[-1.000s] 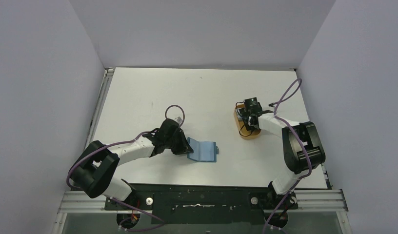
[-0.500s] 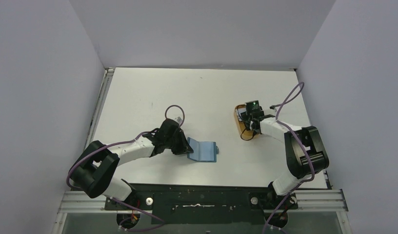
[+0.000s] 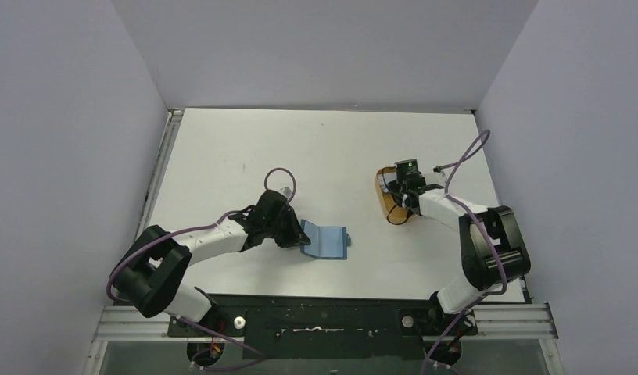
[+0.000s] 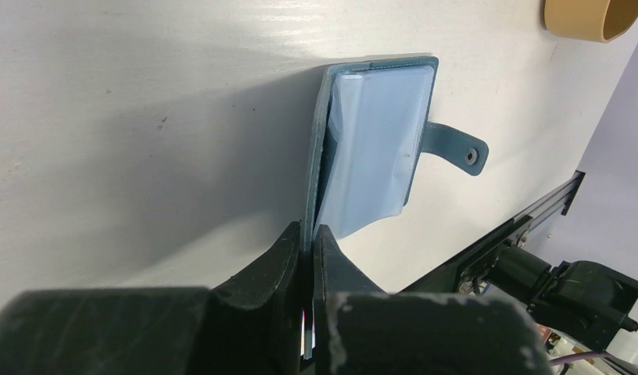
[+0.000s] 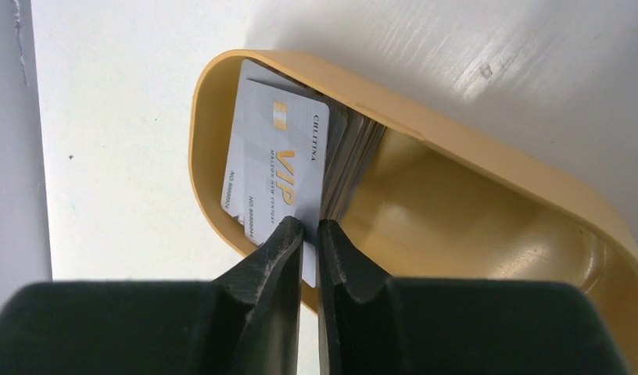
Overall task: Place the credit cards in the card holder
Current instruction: Pick up the credit card from the storage box.
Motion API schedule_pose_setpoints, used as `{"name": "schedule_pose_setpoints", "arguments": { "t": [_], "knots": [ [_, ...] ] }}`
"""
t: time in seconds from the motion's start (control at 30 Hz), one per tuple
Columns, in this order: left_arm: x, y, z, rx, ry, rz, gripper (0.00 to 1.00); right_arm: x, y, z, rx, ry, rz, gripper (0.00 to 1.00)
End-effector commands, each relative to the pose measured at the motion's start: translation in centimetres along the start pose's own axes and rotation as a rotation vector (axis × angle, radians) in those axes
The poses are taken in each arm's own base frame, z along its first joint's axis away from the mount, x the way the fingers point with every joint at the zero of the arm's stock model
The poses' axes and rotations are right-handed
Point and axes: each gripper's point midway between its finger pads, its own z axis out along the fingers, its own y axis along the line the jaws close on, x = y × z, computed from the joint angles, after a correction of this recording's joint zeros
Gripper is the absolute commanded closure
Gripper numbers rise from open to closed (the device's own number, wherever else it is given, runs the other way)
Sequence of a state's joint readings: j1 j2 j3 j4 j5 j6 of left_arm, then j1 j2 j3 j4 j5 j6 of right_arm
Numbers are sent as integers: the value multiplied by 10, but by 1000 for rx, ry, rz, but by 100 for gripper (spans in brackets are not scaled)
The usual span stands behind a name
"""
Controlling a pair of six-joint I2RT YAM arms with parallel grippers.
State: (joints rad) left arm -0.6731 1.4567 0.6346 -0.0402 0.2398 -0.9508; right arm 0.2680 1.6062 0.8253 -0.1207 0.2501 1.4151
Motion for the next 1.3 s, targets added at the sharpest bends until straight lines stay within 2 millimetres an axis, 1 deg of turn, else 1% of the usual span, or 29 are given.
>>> {"name": "schedule_pose_setpoints", "arguments": {
  "t": [0.0, 0.07, 0.2, 0.37, 0.4, 0.47, 0.57, 0.63, 0.77, 0.8, 0.87, 0.9, 0.97, 1.1, 1.17, 1.27],
  "knots": [
    [-12, -19, -3, 67, -42, 15, 100, -7, -4, -15, 7, -15, -54, 95],
    [-13, -19, -4, 67, -45, 14, 100, -9, -5, -22, 4, -19, -64, 100],
    [-15, -21, -4, 67, -50, 15, 100, -13, -2, -36, -15, -16, -79, 100],
    [-19, -25, -8, 73, -67, 19, 100, -30, 17, -65, -62, -36, -135, 100],
    [-17, -21, -9, 55, -62, 16, 100, -34, 23, -73, -81, -38, -146, 100],
    [-19, -20, -12, 43, -72, 18, 100, -39, 32, -86, -114, -6, -170, 100],
    [-22, -18, -17, 30, -90, 23, 100, -39, 42, -110, -175, 90, -216, 100],
    [-23, -15, -20, 21, -103, 27, 100, -32, 52, -131, -267, 192, -233, 100],
    [-23, -10, -23, 10, -123, 21, 100, -8, 82, -192, -551, 399, -265, 100],
    [-23, -10, -23, 9, -126, 17, 100, -2, 88, -210, -625, 451, -267, 100],
    [-24, -9, -23, 12, -134, 9, 100, 8, 95, -239, -734, 552, -222, 100],
    [-24, -9, -24, 16, -139, 6, 100, 14, 93, -246, -770, 603, -172, 100],
    [-26, -10, -23, 20, -147, 0, 100, 19, 98, -265, -840, 671, -79, 100],
    [-26, -12, -22, 30, -153, -16, 100, 26, 89, -275, -808, 714, -4, 100],
    [-25, -12, -21, 32, -154, -21, 100, 26, 90, -282, -813, 721, 12, 100],
    [-23, -8, -21, 25, -149, -28, 100, 26, 94, -289, -825, 713, -25, 100]
  ]
}}
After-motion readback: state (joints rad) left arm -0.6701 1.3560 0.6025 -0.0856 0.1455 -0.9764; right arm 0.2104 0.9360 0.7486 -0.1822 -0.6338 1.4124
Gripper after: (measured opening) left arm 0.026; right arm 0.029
